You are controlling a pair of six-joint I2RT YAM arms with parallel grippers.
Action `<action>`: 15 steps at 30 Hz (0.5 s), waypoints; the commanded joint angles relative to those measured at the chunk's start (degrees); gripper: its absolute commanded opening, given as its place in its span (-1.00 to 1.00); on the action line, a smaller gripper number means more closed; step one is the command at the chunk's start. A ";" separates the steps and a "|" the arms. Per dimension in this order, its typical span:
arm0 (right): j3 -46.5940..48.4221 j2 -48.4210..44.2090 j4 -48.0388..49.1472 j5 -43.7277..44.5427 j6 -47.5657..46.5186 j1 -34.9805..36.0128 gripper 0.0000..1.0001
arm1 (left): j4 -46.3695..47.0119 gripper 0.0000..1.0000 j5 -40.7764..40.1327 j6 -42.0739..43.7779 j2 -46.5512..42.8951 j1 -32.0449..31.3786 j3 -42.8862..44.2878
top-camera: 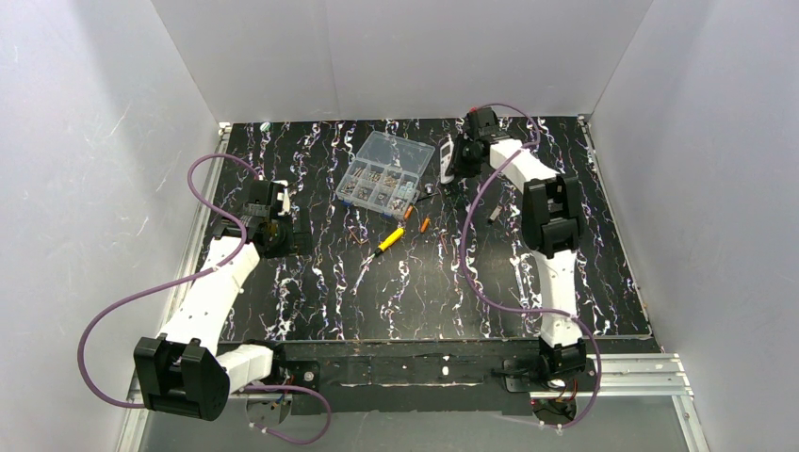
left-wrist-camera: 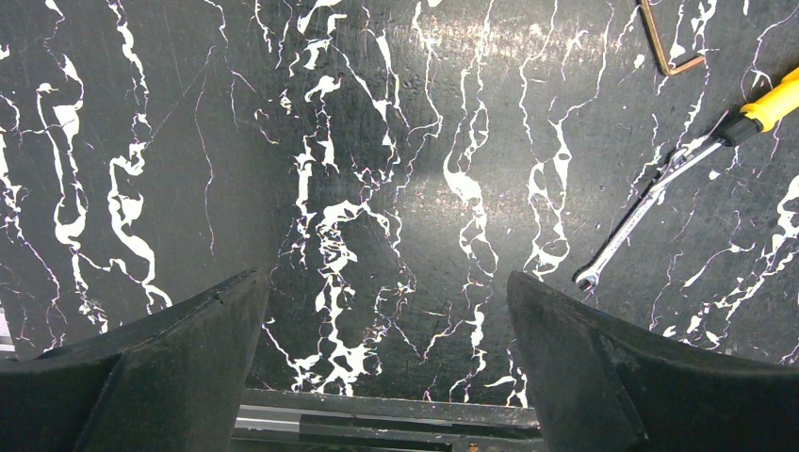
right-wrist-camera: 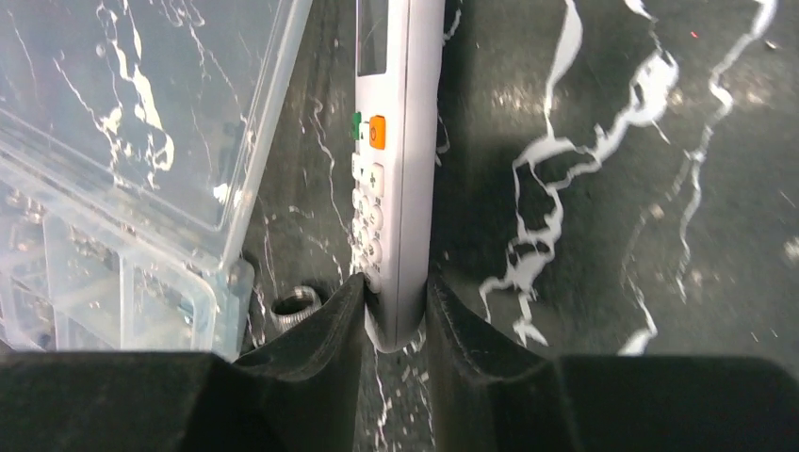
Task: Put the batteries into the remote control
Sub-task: Move the remote control to the center of the board.
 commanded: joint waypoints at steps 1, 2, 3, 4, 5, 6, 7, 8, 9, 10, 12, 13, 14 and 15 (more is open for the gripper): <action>-5.54 -9.88 5.72 5.20 -3.86 0.32 -0.97 | -4.73 0.99 0.40 0.54 0.20 0.42 1.17; -7.48 -11.64 6.33 5.52 -4.23 0.34 -0.97 | -4.78 0.99 0.45 0.58 0.17 0.42 1.19; -9.66 -13.46 7.01 5.78 -4.42 0.32 -0.97 | -4.70 0.99 0.49 0.51 0.15 0.42 1.20; -12.07 -15.52 8.01 6.06 -4.43 0.32 -0.97 | -4.65 0.99 0.56 0.50 -0.01 0.42 1.18; -14.69 -17.48 8.91 6.49 -4.50 0.32 -0.97 | -4.64 0.99 0.57 0.50 -0.05 0.42 1.12; -17.56 -19.76 10.00 7.00 -4.42 0.32 -0.97 | -4.53 0.99 0.58 0.50 -0.21 0.44 1.12; -20.59 -21.88 11.19 7.38 -4.23 0.32 -0.97 | -4.49 0.99 0.54 0.43 -0.27 0.42 1.02; -23.38 -24.15 12.19 7.42 -4.23 0.34 -0.97 | -4.47 0.99 0.55 0.41 -0.24 0.44 1.02; -26.35 -26.28 13.10 7.44 -4.24 0.32 -0.97 | -4.47 0.99 0.56 0.39 -0.28 0.44 1.04; -28.98 -28.80 13.78 7.44 -4.19 0.34 -0.97 | -4.47 0.99 0.63 0.33 -0.40 0.42 1.00; -33.82 -32.53 14.29 7.44 -4.28 0.32 -0.97 | -4.40 0.99 0.80 0.13 -0.38 0.43 0.90; -35.97 -34.14 14.10 8.85 -4.37 0.32 -0.97 | -4.39 0.99 1.03 0.14 -0.48 0.43 0.92; -37.95 -35.80 13.54 9.98 -4.20 0.33 -0.97 | -4.34 0.99 1.15 0.07 -0.63 0.42 0.86; -40.08 -37.38 13.43 10.44 -3.81 0.32 -0.97 | -4.31 0.99 1.26 0.02 -0.66 0.42 0.84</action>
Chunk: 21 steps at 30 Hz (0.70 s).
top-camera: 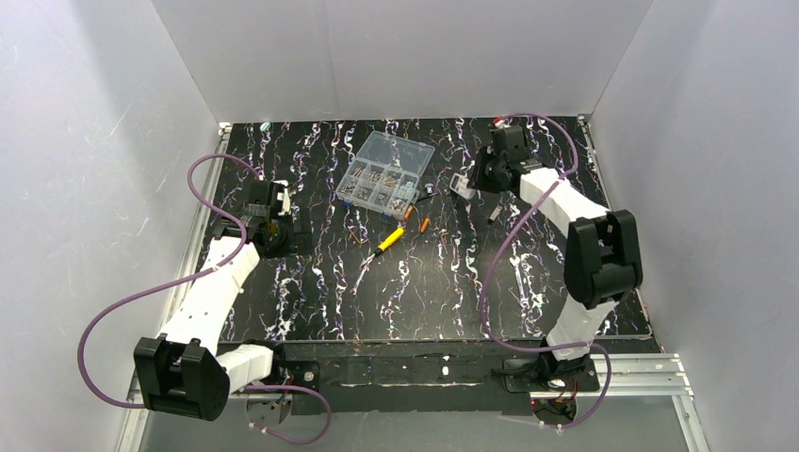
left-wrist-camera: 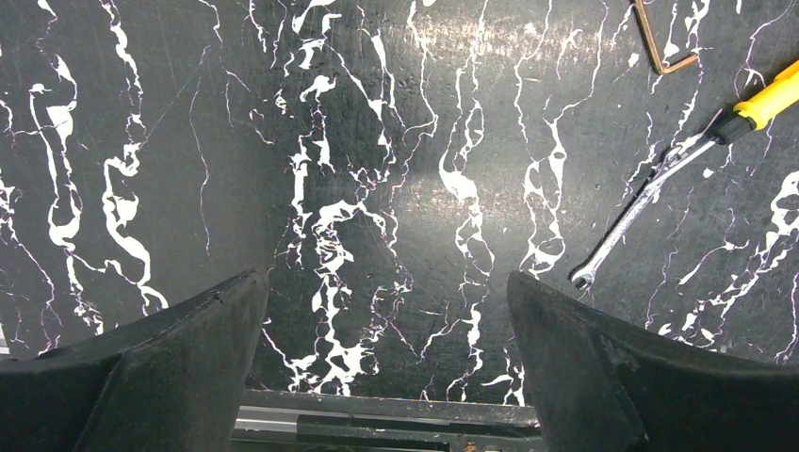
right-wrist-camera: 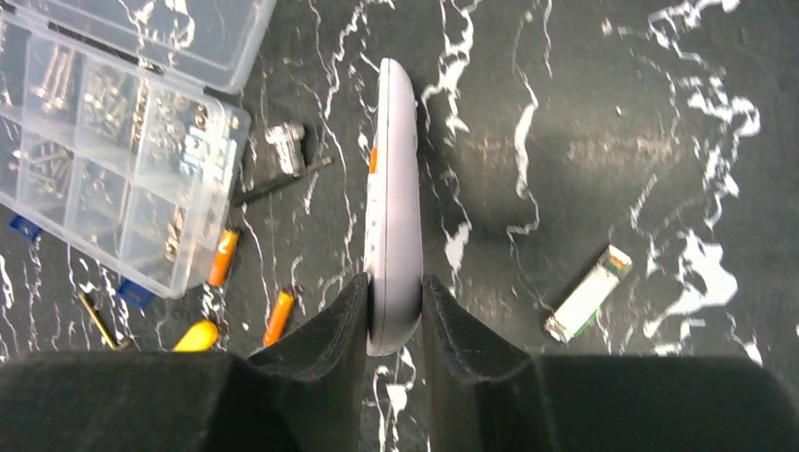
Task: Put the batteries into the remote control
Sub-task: Move the remote control to the center of the board.
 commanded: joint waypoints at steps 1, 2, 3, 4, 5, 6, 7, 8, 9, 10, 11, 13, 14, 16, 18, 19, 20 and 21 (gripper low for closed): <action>-8.04 -7.78 2.91 3.60 -0.06 0.01 -0.97 | -4.35 0.99 0.83 0.04 -0.68 0.44 0.83; -10.26 -9.40 2.81 3.70 0.29 0.01 -0.97 | -4.23 0.99 0.91 0.03 -0.74 0.43 0.80; -12.88 -10.85 2.57 3.79 0.63 0.01 -0.97 | -4.29 0.99 0.92 -0.05 -0.83 0.45 0.73; -14.87 -12.49 2.16 3.87 1.20 0.06 -0.97 | -4.26 0.99 1.04 -0.13 -0.85 0.41 0.71; -17.15 -14.05 1.80 4.22 1.76 0.10 -0.97 | -4.25 0.99 1.13 -0.14 -0.89 0.45 0.63; -19.38 -15.71 1.40 4.71 2.45 0.10 -0.97 | -4.26 0.99 1.17 -0.14 -0.87 0.41 0.66; -21.60 -17.42 0.95 5.62 3.38 0.10 -0.97 | -4.29 0.99 1.21 -0.18 -0.92 0.42 0.63; -24.25 -19.10 0.83 6.05 4.56 0.10 -0.97 | -4.31 0.99 1.31 -0.27 -0.91 0.40 0.66; -26.67 -21.02 0.92 5.93 6.03 0.10 -0.97 | -4.26 0.99 1.45 -0.31 -0.96 0.40 0.62; -29.46 -22.57 1.08 5.36 7.51 0.10 -0.97 | -4.25 0.99 1.59 -0.32 -0.91 0.42 0.62; -31.86 -24.20 1.34 4.51 9.56 0.22 -0.97 | -4.25 0.99 1.67 -0.32 -0.89 0.40 0.61; -37.05 -27.22 2.13 2.75 12.58 0.88 -0.97 | -4.31 0.99 1.77 -0.38 -0.82 0.40 0.62; -39.38 -28.64 2.76 1.82 13.68 1.34 -0.97 | -4.27 0.99 1.79 -0.40 -0.81 0.41 0.61; -43.16 -31.21 2.88 1.41 15.62 2.51 -0.97 | -4.25 0.99 2.01 -0.45 -0.79 0.41 0.68; -46.20 -33.63 2.63 1.64 17.18 3.05 -0.97 | -4.26 0.99 2.18 -0.47 -0.69 0.40 0.65; -47.37 -34.79 2.31 1.93 17.85 3.08 -0.97 | -4.21 0.99 2.27 -0.51 -0.72 0.44 0.65; -48.60 -35.78 1.99 2.12 18.20 3.09 -0.97 | -4.25 0.99 2.31 -0.49 -0.63 0.41 0.66; -49.47 -36.52 1.59 2.24 18.29 3.09 -0.97 | -4.25 0.99 2.40 -0.49 -0.57 0.41 0.65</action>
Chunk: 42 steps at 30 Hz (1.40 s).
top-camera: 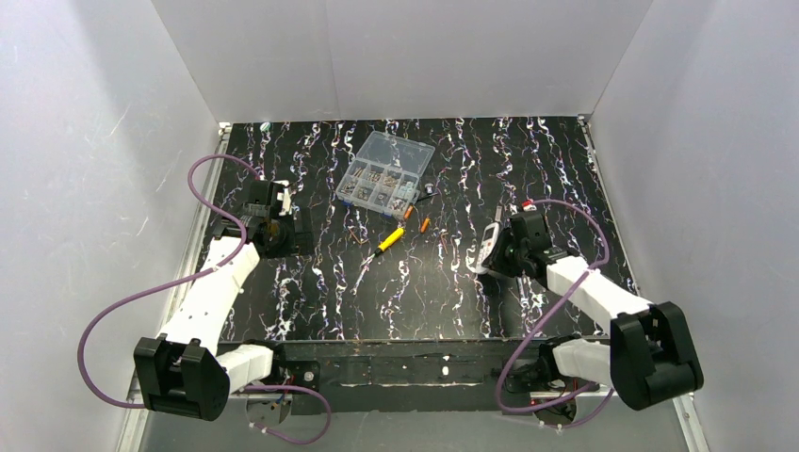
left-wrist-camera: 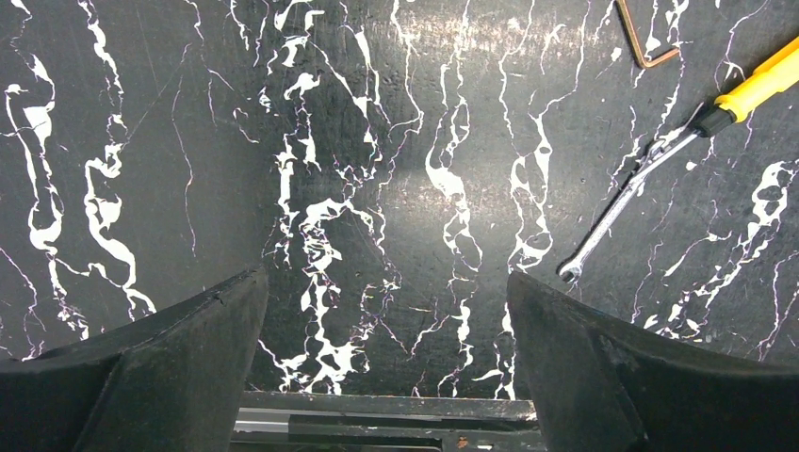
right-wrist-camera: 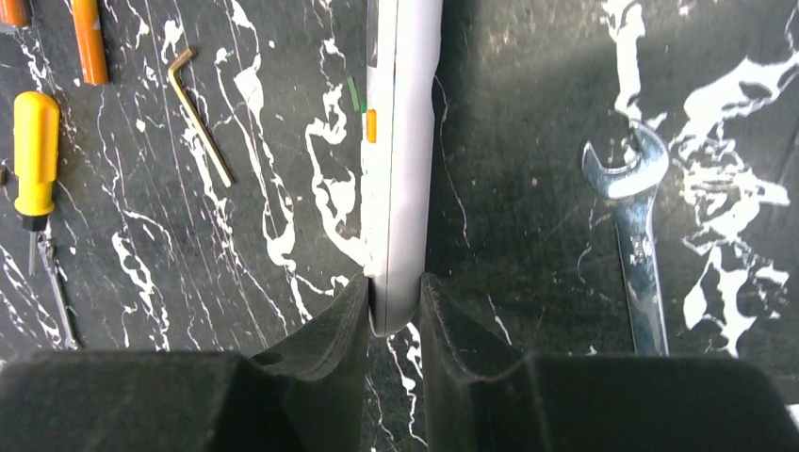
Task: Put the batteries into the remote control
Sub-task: Move the remote control to the center of the board, then pick up the remote control from the center of the board.
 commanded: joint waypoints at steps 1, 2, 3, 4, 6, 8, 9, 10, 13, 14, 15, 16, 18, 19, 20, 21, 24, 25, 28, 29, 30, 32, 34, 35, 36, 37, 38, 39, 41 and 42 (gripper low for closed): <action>-4.74 -3.74 -1.73 0.23 3.72 0.64 -0.92 | -4.28 0.99 0.93 -0.35 -0.51 0.38 0.69; -5.35 -4.20 -1.92 0.33 3.87 0.60 -0.74 | -4.27 0.99 1.06 -0.33 -0.48 0.42 0.63; -5.40 -4.61 -1.64 0.02 3.61 0.66 -0.57 | -4.27 0.99 1.12 -0.30 -0.43 0.38 0.63; -5.20 -4.84 -1.43 -0.17 3.53 0.68 -0.41 | -4.27 0.99 1.22 -0.33 -0.41 0.42 0.68; -3.80 -4.57 -2.34 0.46 3.79 0.69 -0.18 | -4.33 0.99 1.34 -0.31 -0.22 0.45 0.66; -1.99 -3.41 -3.17 0.89 3.59 0.69 -0.02 | -4.45 0.99 1.27 -0.34 -0.14 0.38 0.77; -1.11 -2.61 -3.61 1.21 3.41 0.69 0.16 | -4.45 0.99 1.26 -0.31 -0.15 0.38 0.73; -0.21 -1.89 -3.94 1.58 3.24 0.69 0.33 | -4.37 0.99 1.18 -0.23 -0.15 0.38 0.77; 2.28 0.35 -5.33 2.51 2.81 0.69 0.57 | -4.37 0.99 1.05 -0.21 -0.06 0.40 0.67; 2.94 0.93 -5.69 2.78 2.70 0.67 0.59 | -4.34 0.99 1.03 -0.21 -0.01 0.43 0.67; 3.58 1.52 -6.12 3.19 2.52 0.68 0.60 | -4.36 0.99 1.07 -0.13 0.07 0.44 0.70; 4.35 2.16 -6.45 3.72 2.16 0.69 0.61 | -4.36 0.99 1.14 -0.14 0.13 0.39 0.72; 6.35 3.85 -8.25 4.98 1.19 0.69 0.61 | -4.49 0.99 1.21 -0.12 0.34 0.38 0.83; 7.28 4.77 -8.87 5.53 0.55 0.69 0.61 | -4.45 0.99 1.23 -0.18 0.34 0.39 0.86; 8.18 5.71 -9.40 5.97 -0.16 0.73 0.60 | -4.49 0.99 1.33 -0.13 0.38 0.38 0.88; 9.42 6.83 -9.99 6.34 -1.08 0.69 0.57 | -4.50 0.99 1.41 -0.12 0.32 0.39 0.94; 13.00 11.11 -12.32 7.88 -3.20 0.69 0.49 | -4.46 0.99 1.42 -0.13 0.35 0.43 0.91; 14.16 12.46 -13.16 8.49 -3.82 0.69 0.47 | -4.45 0.99 1.35 -0.16 0.30 0.38 0.88; 16.75 15.57 -15.31 10.13 -4.93 0.73 0.36 | -4.45 0.99 1.40 -0.12 0.28 0.41 0.86; 17.28 16.33 -15.60 10.56 -5.03 0.69 0.33 | -4.41 0.99 1.37 -0.12 0.29 0.40 0.91; 17.66 17.05 -15.87 10.85 -5.05 0.75 0.30 | -4.44 0.99 1.38 -0.13 0.27 0.43 0.90; 18.56 18.40 -16.37 11.21 -5.32 0.98 0.26 | -4.45 0.99 1.42 -0.14 0.38 0.38 0.90; 19.48 19.91 -16.90 11.63 -5.74 1.39 0.24 | -4.47 0.99 1.49 -0.12 0.55 0.38 0.99; 20.21 20.63 -17.27 11.98 -6.14 1.65 0.21 | -4.47 0.99 1.50 -0.17 0.58 0.39 0.97; 20.57 21.32 -17.63 12.36 -6.39 2.10 0.19 | -4.45 0.99 1.52 -0.13 0.62 0.38 1.01; 21.06 21.93 -18.33 11.36 -6.68 2.55 0.15 | -4.45 0.99 1.50 -0.13 0.60 0.40 0.97; 21.70 22.48 -18.62 13.51 -6.87 3.01 0.10 | -4.52 0.99 1.51 -0.08 0.60 0.38 1.01; 21.98 22.81 -18.85 13.95 -7.10 3.34 0.02 | -4.53 0.99 1.52 -0.04 0.54 0.40 1.06; 22.13 22.84 -18.98 14.40 -7.26 3.98 -0.14 | -4.54 0.99 1.50 -0.03 0.56 0.40 1.04; 22.01 22.42 -19.04 14.76 -7.30 4.22 -0.21 | -4.52 0.99 1.50 -0.03 0.52 0.38 1.01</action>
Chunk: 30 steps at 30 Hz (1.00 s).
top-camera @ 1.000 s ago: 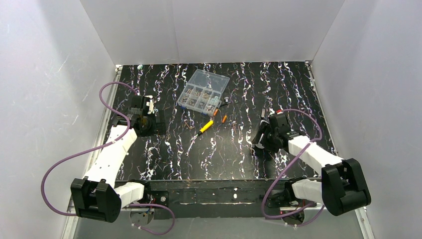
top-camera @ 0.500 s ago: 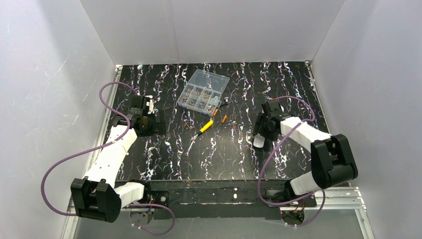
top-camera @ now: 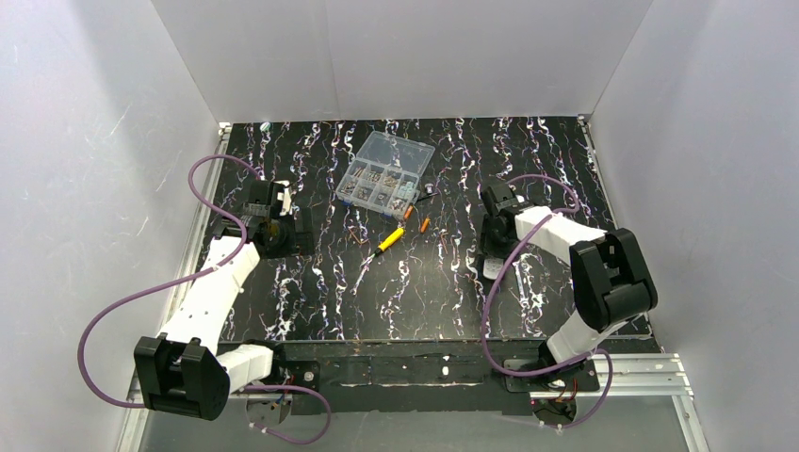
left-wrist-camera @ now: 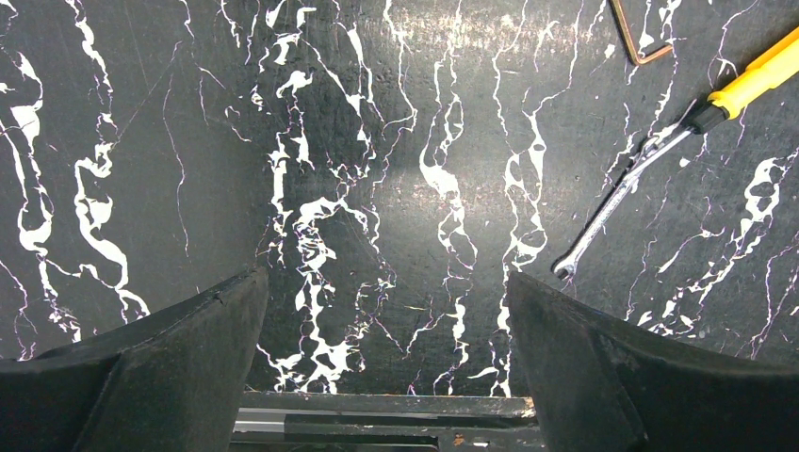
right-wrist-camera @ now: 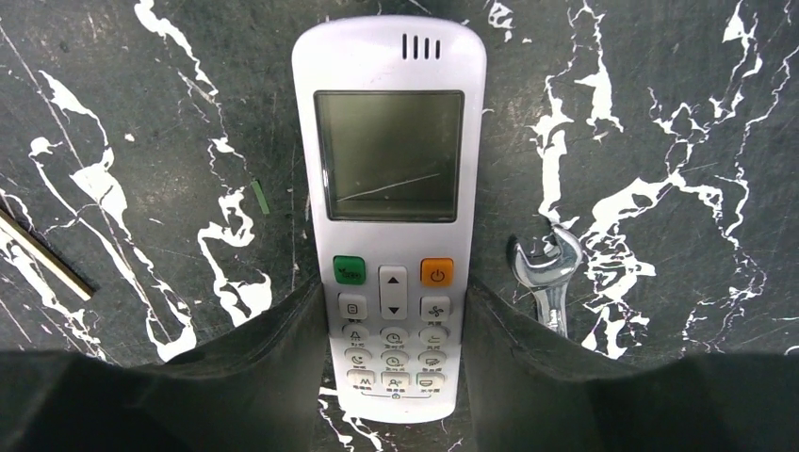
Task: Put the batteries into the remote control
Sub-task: Pick up the remote control from the center of the board, then place the remote control at the center of the board.
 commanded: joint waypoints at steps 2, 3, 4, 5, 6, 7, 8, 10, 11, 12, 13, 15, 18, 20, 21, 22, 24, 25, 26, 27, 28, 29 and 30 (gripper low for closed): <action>1.58 -0.92 -1.86 3.37 -0.99 1.81 -0.34 | -4.54 0.99 0.67 0.18 0.31 0.39 0.97; 1.43 -1.56 -1.94 3.57 -0.93 1.92 -0.38 | -4.54 0.99 0.68 0.11 0.33 0.38 0.99; 1.41 -2.42 -1.89 3.66 -0.99 2.03 -0.42 | -4.54 0.99 0.64 0.06 0.20 0.40 0.97; 1.19 -3.48 -1.76 3.74 -1.06 2.10 -0.46 | -4.54 0.99 0.74 0.09 0.24 0.43 0.97; 0.92 -4.71 -1.41 3.77 -1.27 2.31 -0.49 | -4.54 0.99 0.78 0.02 0.22 0.38 0.98; 0.61 -6.28 -1.01 4.07 -1.54 2.57 -0.52 | -4.54 0.99 0.88 0.01 0.19 0.39 1.02; 0.28 -7.90 -0.61 4.47 -1.60 2.95 -0.54 | -4.54 0.99 0.93 -0.03 0.20 0.45 1.06; -0.45 -11.32 0.77 4.45 -2.26 3.90 -0.57 | -4.59 0.99 0.84 0.01 -0.01 0.39 1.10; -0.83 -12.86 1.80 3.73 -2.59 4.29 -0.57 | -4.56 0.99 0.86 0.01 -0.14 0.38 0.99; -1.13 -14.40 2.89 2.34 -3.23 4.77 -0.57 | -4.54 0.99 0.89 -0.03 -0.28 0.38 1.01; -1.46 -15.71 4.05 0.97 -3.93 5.37 -0.58 | -4.46 0.99 0.98 -0.07 -0.33 0.38 0.98; -1.35 -17.57 5.31 -0.34 -4.78 7.37 -0.58 | -4.34 0.99 1.36 -0.28 -0.40 0.38 0.90; -1.13 -18.17 6.75 -2.49 -6.20 11.50 -0.58 | -4.28 0.99 2.06 -0.81 -0.06 0.38 0.98; -1.07 -17.25 7.97 -3.70 -7.47 15.64 -0.59 | -4.27 0.99 2.49 -1.04 0.12 0.43 1.00; -0.93 -16.48 8.58 -3.71 -8.19 18.45 -0.60 | -4.27 0.99 2.63 -1.13 0.23 0.38 1.06; -0.73 -15.54 9.08 -3.70 -9.08 21.14 -0.60 | -4.27 0.99 2.65 -1.21 0.35 0.38 1.12; 0.08 -12.21 9.72 -3.50 -10.19 26.36 -0.60 | -4.23 0.99 2.70 -1.23 0.17 0.44 1.01; 0.65 -10.64 9.91 -3.49 -10.34 28.46 -0.60 | -4.27 0.99 2.63 -1.15 0.10 0.45 1.03; 1.25 -8.98 10.23 -3.88 -10.47 30.46 -0.60 | -4.20 0.99 2.52 -1.12 -0.13 0.46 0.94; 1.68 -7.50 10.78 -4.41 -10.80 32.21 -0.61 | -4.12 0.99 2.49 -1.06 -0.37 0.47 0.89; 2.11 -5.93 11.30 -4.91 -11.34 33.73 -0.62 | -4.04 0.99 2.36 -1.05 -0.57 0.47 0.73; 2.75 -4.45 11.70 -5.20 -12.06 35.98 -0.62 | -4.01 0.99 2.35 -1.04 -0.61 0.49 0.65; 3.62 -3.01 12.01 -5.04 -13.06 37.62 -0.63 | -4.00 0.99 2.35 -1.04 -0.75 0.47 0.70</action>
